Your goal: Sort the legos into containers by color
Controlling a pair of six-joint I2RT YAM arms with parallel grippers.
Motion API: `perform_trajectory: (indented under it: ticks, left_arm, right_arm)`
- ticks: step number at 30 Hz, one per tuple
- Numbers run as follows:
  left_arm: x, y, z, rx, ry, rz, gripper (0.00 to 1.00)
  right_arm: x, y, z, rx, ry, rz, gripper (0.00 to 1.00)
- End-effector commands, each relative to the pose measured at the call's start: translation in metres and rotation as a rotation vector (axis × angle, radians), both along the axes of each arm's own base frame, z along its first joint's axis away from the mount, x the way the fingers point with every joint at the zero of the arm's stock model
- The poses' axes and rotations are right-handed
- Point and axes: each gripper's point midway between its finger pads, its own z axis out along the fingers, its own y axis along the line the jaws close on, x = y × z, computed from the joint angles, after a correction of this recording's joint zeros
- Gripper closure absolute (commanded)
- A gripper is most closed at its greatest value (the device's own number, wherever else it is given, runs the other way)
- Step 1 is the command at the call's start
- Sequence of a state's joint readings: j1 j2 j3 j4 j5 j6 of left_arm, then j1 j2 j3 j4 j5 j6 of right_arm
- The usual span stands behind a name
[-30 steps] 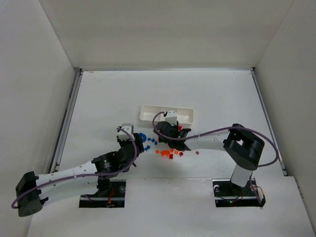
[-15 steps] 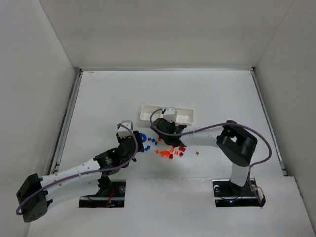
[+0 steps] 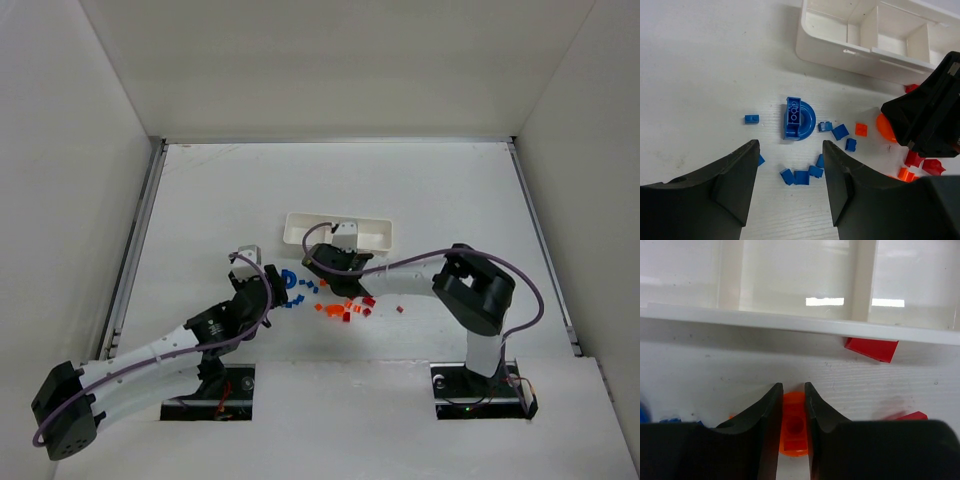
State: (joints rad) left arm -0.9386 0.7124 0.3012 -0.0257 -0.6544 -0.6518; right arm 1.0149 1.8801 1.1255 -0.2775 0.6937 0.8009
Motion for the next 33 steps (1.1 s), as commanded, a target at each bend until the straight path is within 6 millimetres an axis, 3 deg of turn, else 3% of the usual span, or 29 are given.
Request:
perform_trajectory:
  ticks: [1, 5, 7, 11, 16, 18, 21, 28, 33]
  left_arm:
    - [0.002, -0.001, -0.001, -0.034, -0.002, 0.019, 0.49]
    - [0.004, -0.001, -0.001, -0.033, -0.002, 0.025, 0.49]
    - [0.004, -0.001, -0.001, -0.034, 0.000, 0.026, 0.49]
    - [0.003, -0.002, -0.002, -0.038, 0.005, 0.027, 0.49]
    - [-0.001, -0.002, -0.006, -0.040, 0.018, 0.021, 0.52]
    - [-0.002, -0.002, -0.009, -0.041, 0.029, 0.015, 0.53]
    - [0.001, 0.001, -0.014, -0.036, 0.037, 0.032, 0.53]
    - [0.014, -0.006, -0.022, -0.035, 0.057, 0.039, 0.53]
    - [0.024, -0.015, -0.025, -0.021, 0.060, 0.030, 0.53]
  right_arm:
    - [0.003, 0.004, 0.012, 0.009, -0.051, -0.037, 0.76]
    - [0.003, 0.005, 0.027, 0.033, -0.085, -0.034, 0.82]
    - [0.004, 0.008, 0.049, 0.064, -0.128, -0.024, 0.82]
    - [0.006, 0.016, 0.075, 0.114, -0.165, 0.015, 0.82]
    - [0.012, 0.049, 0.114, 0.239, -0.202, 0.115, 0.82]
    - [0.025, 0.068, 0.136, 0.311, -0.224, 0.158, 0.82]
    - [0.043, 0.084, 0.149, 0.351, -0.249, 0.184, 0.81]
    - [0.100, 0.104, 0.152, 0.382, -0.292, 0.167, 0.80]
    - [0.118, 0.110, 0.137, 0.370, -0.286, 0.156, 0.78]
